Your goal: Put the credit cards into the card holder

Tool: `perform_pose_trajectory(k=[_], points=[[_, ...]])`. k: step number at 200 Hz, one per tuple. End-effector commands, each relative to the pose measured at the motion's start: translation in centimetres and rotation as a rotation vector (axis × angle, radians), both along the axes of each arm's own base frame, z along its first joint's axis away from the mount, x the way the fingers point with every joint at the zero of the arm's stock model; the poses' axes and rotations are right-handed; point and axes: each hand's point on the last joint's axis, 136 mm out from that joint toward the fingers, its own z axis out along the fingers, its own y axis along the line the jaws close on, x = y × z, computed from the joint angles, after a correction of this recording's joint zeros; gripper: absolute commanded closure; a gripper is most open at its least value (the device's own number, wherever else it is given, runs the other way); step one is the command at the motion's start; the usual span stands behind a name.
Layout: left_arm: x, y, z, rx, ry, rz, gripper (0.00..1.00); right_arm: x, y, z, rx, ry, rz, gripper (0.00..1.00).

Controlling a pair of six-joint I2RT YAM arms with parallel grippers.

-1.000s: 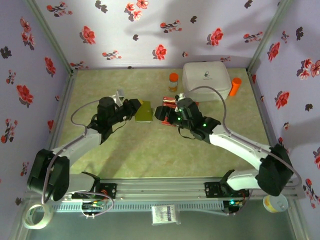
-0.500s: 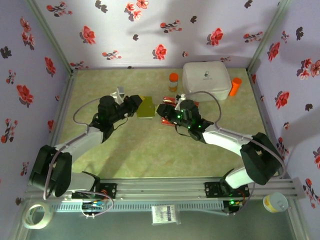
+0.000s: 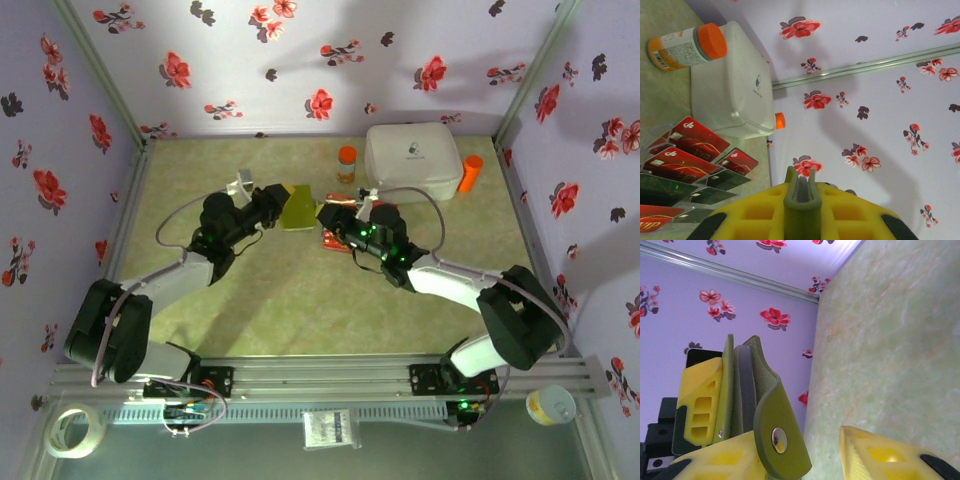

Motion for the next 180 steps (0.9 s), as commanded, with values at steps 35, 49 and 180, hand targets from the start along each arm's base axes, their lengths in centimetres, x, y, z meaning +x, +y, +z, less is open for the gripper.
perform_pose_trajectory(k=[35,49,180], points=[[0.0,-1.0,4.6,-0.115,-0.113,-0.009,1.00,-0.7,0.2,2.8,0.224,-0.010,0.066,0.59],[0.1,-1.1,4.8,-0.129,-0.120,-0.008,1.00,-0.7,0.2,3.4,0.270,-0.020,0.079,0.59],[0.4,-1.6,3.3,-0.110,-0.106,-0.011,1.00,-1.0,1.0,5.0,0.451,-0.012,0.179,0.87]])
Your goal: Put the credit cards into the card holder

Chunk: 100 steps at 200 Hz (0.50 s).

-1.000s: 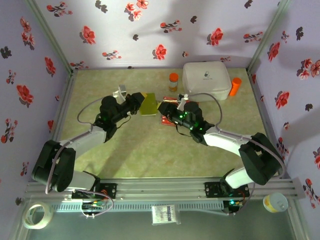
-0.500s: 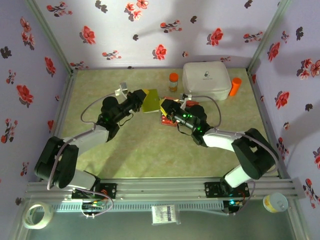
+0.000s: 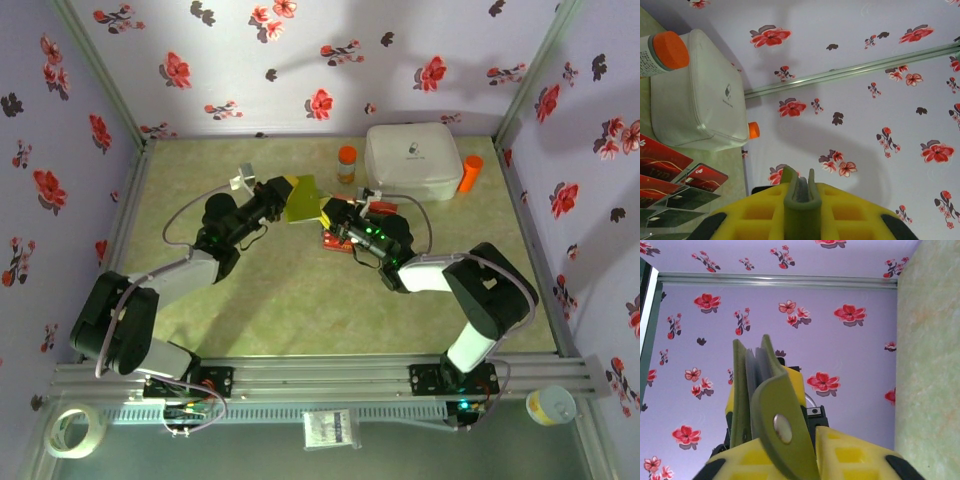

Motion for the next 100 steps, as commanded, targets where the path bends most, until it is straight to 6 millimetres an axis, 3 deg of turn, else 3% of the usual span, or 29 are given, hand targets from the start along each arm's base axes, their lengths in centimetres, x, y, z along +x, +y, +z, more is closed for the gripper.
perform_pose_trajectory(k=[1,22,60,76,100], points=[[-0.1,-0.8,1.1,-0.019,-0.044,-0.016,1.00,-1.6,0.6,2.7,0.059,-0.083,0.080,0.87],[-0.1,-0.9,0.7,-0.008,-0.037,-0.017,1.00,-1.7,0.5,2.9,0.062,-0.087,0.085,1.00],[0.1,-0.8,-0.3,0.024,-0.022,-0.012,1.00,-1.6,0.2,2.8,0.063,-0.078,0.074,1.00],[0.2,-0.6,-0.8,0.043,-0.018,-0.007,0.85,-1.5,-0.1,2.3,0.058,-0.068,0.062,1.00],[0.3,0.0,-1.4,0.073,-0.010,0.005,0.38,-1.3,-0.6,1.5,0.049,-0.050,0.037,1.00]])
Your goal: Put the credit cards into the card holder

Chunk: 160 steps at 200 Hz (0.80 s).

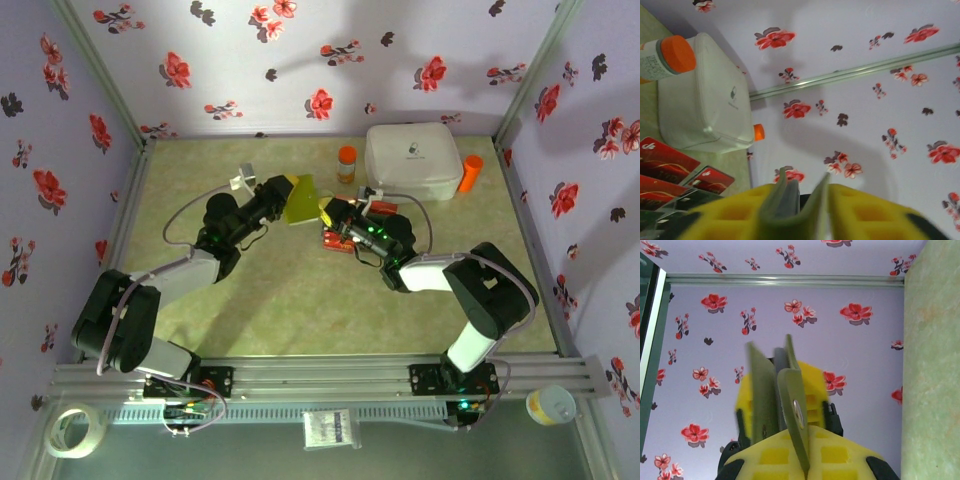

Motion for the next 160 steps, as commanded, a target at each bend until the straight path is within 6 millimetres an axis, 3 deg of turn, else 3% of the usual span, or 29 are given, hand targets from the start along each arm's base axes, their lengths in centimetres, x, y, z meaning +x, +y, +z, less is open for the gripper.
perform_pose_trajectory(k=[1,10,13,49,75,113,133,160], points=[[0.0,0.0,-0.8,0.049,-0.006,-0.005,0.36,-1.1,-0.3,1.2,0.032,-0.046,0.022,1.00],[0.0,0.3,-1.0,0.064,-0.004,-0.002,0.04,-1.0,-0.5,0.8,0.026,-0.038,0.014,1.00],[-0.1,0.4,-1.1,0.069,-0.004,0.000,0.01,-1.0,-0.5,0.7,0.025,-0.036,0.010,1.00],[-0.7,2.4,-1.6,0.128,-0.001,0.016,0.00,-1.1,-1.0,-0.6,0.005,-0.014,-0.010,1.00],[-1.8,3.8,-2.6,0.274,0.032,0.019,0.00,-1.4,-1.4,-1.6,-0.014,0.003,-0.020,1.00],[-3.4,4.6,-2.4,0.628,0.057,-0.018,0.00,-1.8,-2.1,-2.8,-0.035,0.022,-0.041,1.00],[-4.3,3.9,-2.2,0.845,0.058,-0.070,0.00,-2.1,-2.3,-3.4,-0.047,0.029,-0.050,1.00],[-5.0,2.9,-4.0,1.125,0.087,-0.133,0.00,-2.5,-2.5,-4.6,-0.071,0.047,-0.062,1.00]])
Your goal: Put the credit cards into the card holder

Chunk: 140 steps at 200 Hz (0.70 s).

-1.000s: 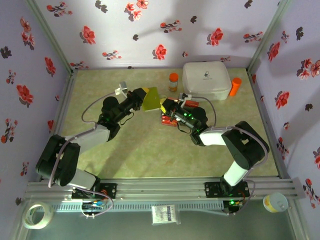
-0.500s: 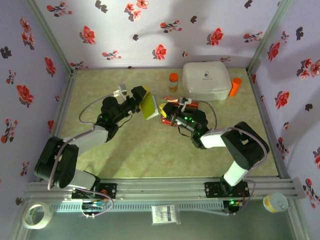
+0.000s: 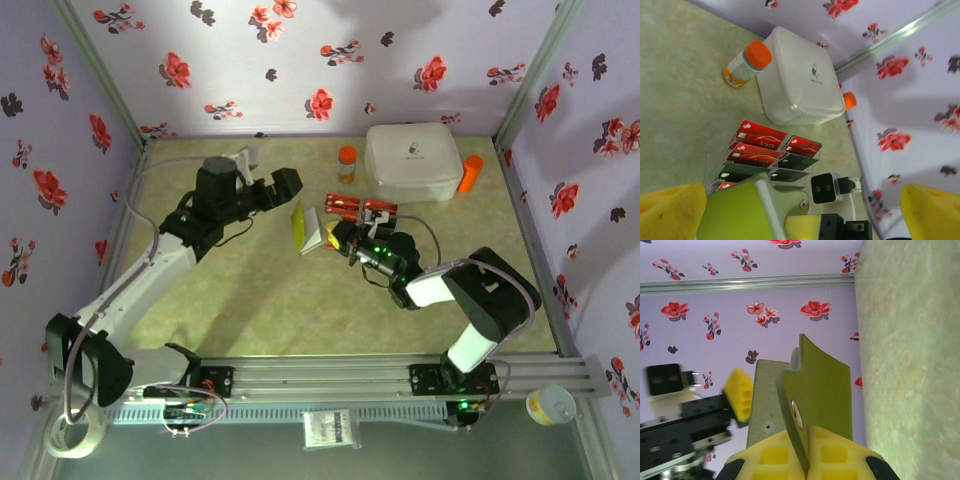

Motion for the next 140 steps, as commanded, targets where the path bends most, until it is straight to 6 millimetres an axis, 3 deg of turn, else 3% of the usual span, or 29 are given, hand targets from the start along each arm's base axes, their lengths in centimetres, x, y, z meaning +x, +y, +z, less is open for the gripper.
perform_pose_trajectory(k=[1,29,57,140], points=[[-2.3,1.4,-6.8,0.442,0.129,-0.054,0.00,-0.4,-0.5,1.4,0.017,-0.071,-0.029,1.00],[-2.9,0.6,-9.3,0.609,0.140,-0.084,0.00,-0.8,-0.4,0.7,0.001,-0.063,-0.032,1.00],[-3.1,1.7,-11.1,0.715,0.153,-0.052,0.00,-1.0,-0.6,-0.3,-0.018,-0.045,-0.042,1.00],[-4.3,3.5,-13.5,0.711,0.157,0.002,0.00,-1.8,-0.2,-2.5,-0.064,-0.015,-0.034,1.00]])
